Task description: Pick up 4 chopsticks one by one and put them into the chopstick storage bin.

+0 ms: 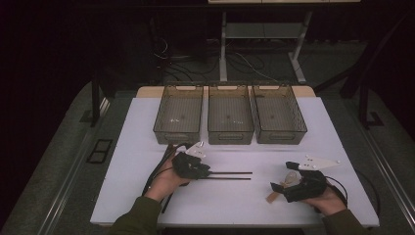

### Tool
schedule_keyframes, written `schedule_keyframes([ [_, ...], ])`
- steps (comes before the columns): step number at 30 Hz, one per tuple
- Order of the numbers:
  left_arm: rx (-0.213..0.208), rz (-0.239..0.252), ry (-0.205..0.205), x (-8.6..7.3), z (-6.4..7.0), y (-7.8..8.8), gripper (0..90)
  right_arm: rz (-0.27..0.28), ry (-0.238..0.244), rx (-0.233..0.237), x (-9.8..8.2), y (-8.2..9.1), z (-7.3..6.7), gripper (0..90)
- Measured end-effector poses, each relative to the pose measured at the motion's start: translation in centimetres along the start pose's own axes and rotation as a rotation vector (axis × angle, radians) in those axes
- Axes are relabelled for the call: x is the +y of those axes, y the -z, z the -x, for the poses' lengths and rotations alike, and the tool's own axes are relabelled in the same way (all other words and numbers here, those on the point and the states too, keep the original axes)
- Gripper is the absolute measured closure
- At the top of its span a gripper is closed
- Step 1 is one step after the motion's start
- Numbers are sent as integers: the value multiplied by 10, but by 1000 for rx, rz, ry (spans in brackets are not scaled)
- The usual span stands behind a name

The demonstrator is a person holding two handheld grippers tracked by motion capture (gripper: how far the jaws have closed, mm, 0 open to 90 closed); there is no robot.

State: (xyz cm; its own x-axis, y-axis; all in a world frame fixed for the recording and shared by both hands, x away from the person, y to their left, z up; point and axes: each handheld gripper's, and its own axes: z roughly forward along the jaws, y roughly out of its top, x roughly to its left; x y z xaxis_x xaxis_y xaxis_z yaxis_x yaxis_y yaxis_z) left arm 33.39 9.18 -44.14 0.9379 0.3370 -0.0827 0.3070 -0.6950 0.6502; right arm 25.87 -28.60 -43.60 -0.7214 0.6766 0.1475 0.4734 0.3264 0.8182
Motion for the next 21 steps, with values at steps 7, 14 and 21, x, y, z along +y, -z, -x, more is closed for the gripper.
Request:
schedule_keyframes([
  [7, -8, 4, -4, -1, -2, 0, 775, 0, -1, 1, 0, 0, 0, 11],
  [14, 3, 1, -28, 0, -2, 0, 785, 1, -1, 1, 0, 0, 0, 11],
  [21, 13, 3, -33, 0, -3, 0, 795, 0, -2, 2, 0, 0, 0, 11],
])
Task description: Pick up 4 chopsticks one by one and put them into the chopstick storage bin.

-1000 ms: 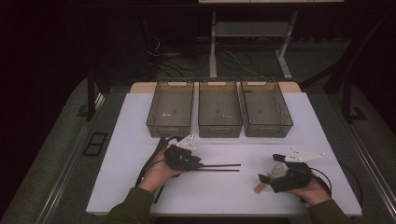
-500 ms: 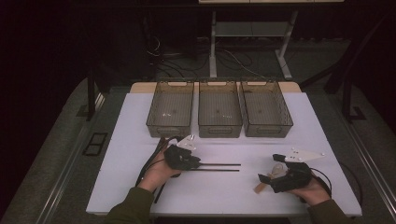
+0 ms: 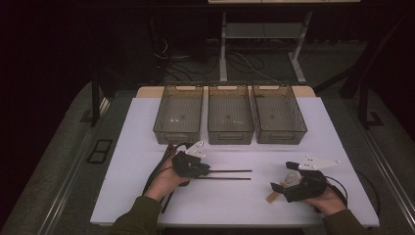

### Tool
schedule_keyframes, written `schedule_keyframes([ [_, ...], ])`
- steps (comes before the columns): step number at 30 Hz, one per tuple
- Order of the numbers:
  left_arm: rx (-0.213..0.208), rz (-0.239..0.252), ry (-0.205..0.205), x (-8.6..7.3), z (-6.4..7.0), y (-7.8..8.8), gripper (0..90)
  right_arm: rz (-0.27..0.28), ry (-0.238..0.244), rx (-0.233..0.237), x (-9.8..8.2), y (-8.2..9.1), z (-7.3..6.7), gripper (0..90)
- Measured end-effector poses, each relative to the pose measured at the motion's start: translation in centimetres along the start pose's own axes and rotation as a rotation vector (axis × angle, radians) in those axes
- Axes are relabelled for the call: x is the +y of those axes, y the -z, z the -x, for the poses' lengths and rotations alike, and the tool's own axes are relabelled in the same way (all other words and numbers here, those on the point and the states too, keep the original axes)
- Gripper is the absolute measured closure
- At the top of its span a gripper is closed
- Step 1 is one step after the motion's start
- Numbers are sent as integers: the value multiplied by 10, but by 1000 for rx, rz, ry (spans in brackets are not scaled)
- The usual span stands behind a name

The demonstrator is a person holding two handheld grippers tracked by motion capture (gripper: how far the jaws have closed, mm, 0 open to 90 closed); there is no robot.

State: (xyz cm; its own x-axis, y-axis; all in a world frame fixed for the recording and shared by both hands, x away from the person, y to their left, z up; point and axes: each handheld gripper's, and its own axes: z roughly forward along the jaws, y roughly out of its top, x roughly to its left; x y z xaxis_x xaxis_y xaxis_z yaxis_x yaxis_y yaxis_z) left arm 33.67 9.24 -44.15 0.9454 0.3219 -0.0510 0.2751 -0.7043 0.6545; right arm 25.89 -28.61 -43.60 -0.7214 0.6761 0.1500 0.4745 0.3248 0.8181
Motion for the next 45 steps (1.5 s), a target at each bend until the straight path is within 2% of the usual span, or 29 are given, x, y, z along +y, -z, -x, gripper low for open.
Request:
schedule_keyframes([
  [7, 20, 2, -7, 0, -2, 1, 807, 0, 0, 0, 0, 0, 0, 11],
  [27, 39, 6, -3, -1, -5, 2, 844, 0, -1, 1, 0, 0, 0, 11],
  [35, 74, 18, -6, -2, -7, 6, 844, 0, -1, 1, 0, 0, 0, 11],
  [45, 103, 37, 13, -3, -9, 13, 844, -1, 3, 6, 0, -3, -1, 11],
])
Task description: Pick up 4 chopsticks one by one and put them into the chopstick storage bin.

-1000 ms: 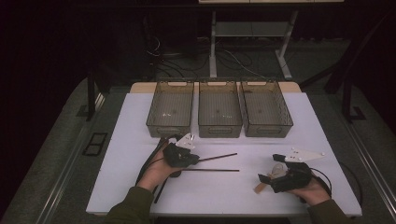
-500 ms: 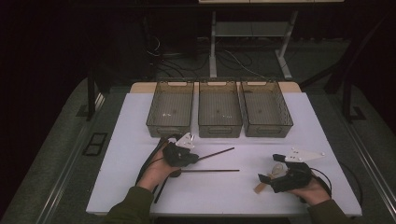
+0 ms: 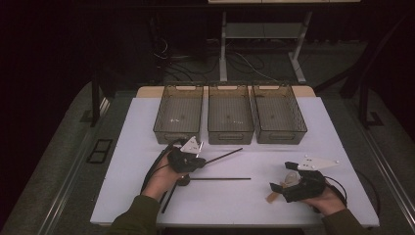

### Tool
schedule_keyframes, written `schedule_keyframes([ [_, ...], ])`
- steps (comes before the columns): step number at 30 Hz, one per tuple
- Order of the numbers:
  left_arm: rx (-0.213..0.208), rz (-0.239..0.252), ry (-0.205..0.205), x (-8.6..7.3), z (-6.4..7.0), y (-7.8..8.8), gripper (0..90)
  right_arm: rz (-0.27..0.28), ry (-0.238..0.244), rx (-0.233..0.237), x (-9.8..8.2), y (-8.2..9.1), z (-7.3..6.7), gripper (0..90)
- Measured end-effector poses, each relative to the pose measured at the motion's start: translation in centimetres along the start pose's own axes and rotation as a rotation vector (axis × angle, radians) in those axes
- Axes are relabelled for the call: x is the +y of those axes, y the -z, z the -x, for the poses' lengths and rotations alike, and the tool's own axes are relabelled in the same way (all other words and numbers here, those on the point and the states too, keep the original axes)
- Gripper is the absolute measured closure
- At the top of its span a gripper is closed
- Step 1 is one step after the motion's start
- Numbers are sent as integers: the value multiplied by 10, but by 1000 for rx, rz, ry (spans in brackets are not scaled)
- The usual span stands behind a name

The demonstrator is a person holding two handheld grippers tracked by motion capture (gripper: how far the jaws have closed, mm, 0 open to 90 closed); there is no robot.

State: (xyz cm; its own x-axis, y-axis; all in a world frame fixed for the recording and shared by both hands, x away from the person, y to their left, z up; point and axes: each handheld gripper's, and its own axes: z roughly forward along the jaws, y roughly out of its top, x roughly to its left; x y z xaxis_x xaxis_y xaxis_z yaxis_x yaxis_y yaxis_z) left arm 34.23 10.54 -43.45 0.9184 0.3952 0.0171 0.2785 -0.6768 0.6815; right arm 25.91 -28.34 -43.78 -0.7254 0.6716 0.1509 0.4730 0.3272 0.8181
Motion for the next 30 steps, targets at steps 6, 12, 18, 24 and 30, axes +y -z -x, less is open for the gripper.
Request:
schedule_keyframes([
  [6, 3, 13, 9, -1, -2, 6, 844, -4, 0, -4, 0, -1, 0, 11],
  [12, 10, 41, 20, -1, -3, 14, 844, -3, 5, -7, 0, -1, 1, 11],
  [18, 17, 62, 28, -2, -4, 17, 844, -3, 1, -5, 0, 0, 0, 11],
  [24, 13, 75, 24, -2, -4, 23, 844, -3, -1, -4, 0, 0, 0, 11],
  [30, 11, 112, 36, -2, -4, 31, 844, -1, -1, -4, 0, 0, 0, 11],
])
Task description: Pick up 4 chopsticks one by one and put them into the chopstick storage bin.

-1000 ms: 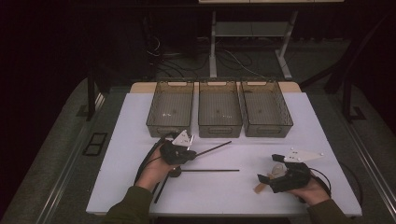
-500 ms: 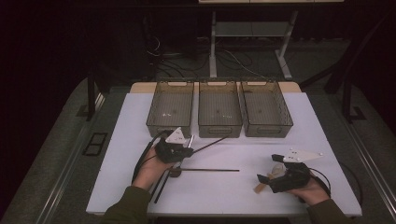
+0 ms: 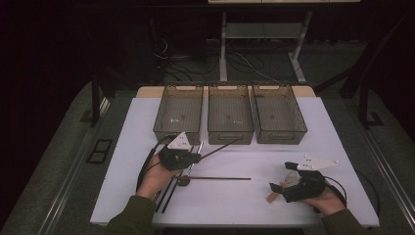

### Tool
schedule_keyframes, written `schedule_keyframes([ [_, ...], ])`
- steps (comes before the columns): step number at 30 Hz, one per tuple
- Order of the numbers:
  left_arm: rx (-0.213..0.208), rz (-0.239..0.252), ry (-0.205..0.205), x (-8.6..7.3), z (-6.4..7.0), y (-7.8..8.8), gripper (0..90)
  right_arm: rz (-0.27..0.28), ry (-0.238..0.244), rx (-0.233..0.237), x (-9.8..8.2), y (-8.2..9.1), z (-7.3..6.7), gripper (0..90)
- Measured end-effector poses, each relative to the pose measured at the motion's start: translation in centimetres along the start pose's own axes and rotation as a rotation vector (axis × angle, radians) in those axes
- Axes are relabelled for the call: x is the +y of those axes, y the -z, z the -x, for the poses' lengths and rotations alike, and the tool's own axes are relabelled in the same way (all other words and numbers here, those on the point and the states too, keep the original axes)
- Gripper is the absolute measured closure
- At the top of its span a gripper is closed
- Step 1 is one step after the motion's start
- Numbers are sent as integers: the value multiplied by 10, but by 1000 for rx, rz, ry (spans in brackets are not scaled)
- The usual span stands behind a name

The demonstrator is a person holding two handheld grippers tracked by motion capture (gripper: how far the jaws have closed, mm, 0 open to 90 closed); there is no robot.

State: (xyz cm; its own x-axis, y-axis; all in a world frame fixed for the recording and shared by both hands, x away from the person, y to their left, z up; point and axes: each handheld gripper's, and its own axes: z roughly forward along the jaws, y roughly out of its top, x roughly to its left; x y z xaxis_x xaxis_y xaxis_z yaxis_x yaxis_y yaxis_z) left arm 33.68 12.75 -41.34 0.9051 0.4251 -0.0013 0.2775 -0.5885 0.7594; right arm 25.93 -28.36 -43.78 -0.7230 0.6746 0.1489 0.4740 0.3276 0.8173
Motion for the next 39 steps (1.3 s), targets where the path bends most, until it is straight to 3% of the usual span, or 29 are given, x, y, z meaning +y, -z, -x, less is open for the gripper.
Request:
schedule_keyframes([
  [12, 0, 70, 33, 1, -2, 14, 843, 0, 0, -1, 0, 0, 0, 11],
  [39, 58, 95, 104, -7, -16, 36, 844, 2, 2, -1, 0, 1, 0, 11],
])
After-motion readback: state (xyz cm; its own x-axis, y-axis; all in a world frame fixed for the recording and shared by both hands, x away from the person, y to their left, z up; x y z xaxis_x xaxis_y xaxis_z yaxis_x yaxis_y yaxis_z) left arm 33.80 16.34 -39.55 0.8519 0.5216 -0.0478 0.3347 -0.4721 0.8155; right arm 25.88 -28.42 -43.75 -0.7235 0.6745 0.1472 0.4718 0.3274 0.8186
